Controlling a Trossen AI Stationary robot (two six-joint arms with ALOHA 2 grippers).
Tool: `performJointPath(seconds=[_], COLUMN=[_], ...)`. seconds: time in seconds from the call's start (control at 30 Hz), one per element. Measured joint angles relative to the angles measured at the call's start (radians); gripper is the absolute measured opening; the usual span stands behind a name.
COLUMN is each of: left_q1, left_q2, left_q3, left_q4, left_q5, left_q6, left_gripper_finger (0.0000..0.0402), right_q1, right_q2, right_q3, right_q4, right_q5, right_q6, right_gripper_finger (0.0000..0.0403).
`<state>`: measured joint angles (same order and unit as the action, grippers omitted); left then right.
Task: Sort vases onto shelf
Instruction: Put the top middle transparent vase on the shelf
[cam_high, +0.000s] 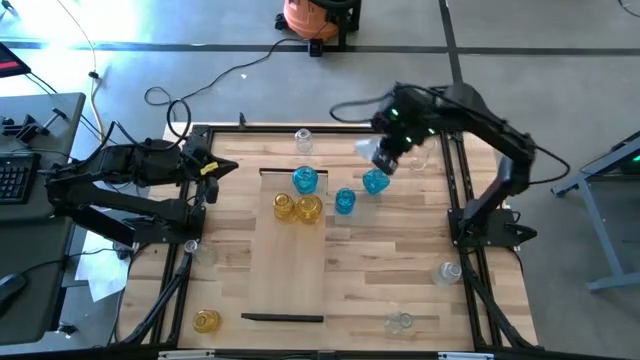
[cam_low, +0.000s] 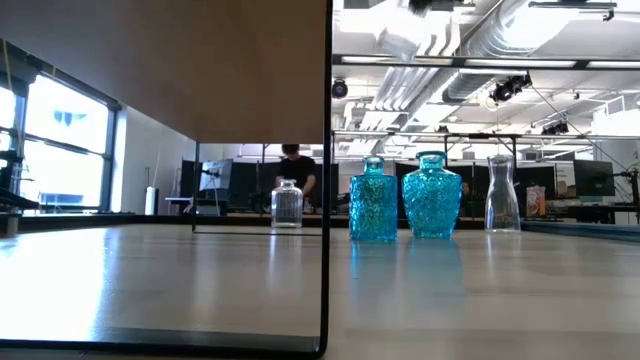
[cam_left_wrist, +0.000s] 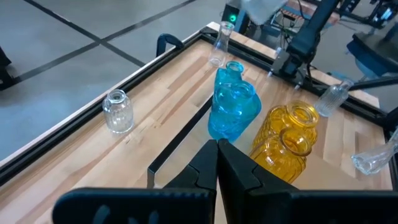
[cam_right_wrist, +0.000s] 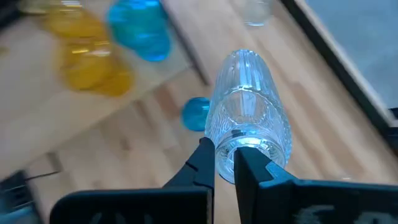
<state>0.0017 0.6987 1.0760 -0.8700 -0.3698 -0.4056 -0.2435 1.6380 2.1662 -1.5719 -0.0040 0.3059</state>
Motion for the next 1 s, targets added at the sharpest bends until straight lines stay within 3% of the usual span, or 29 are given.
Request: performJointPath(seconds=[0.33, 0.6, 0.83, 1.0], left_q1=[0.000, 0.000, 0.000, 0.000], left_q2=[-0.015, -0.032, -0.039, -0.039], left_q3=[0.000, 0.000, 0.000, 0.000], left_q4=[0.000, -0.002, -0.002, -0.002], left_q5=[0.008, 0.126, 0.203, 0.254], left_q6=[0.077, 0.097, 0.108, 0.104], left_gripper_finger=[0.0000, 0.0000, 0.0000, 0.0000], right_q1=[0.337, 0.571, 0.658, 0.646], right_q2=[-0.065, -0.008, 0.121, 0.229], right_q3=[0.001, 0.001, 0.001, 0.000], right_q4=[0.004, 0.168, 0.470, 0.533], right_q5=[0.006, 0.049, 0.093, -0.007], right_q6=[0.286, 0.525, 0.549, 0.553], right_gripper_finger=[0.0004, 0.0004, 0.0004, 0.0004])
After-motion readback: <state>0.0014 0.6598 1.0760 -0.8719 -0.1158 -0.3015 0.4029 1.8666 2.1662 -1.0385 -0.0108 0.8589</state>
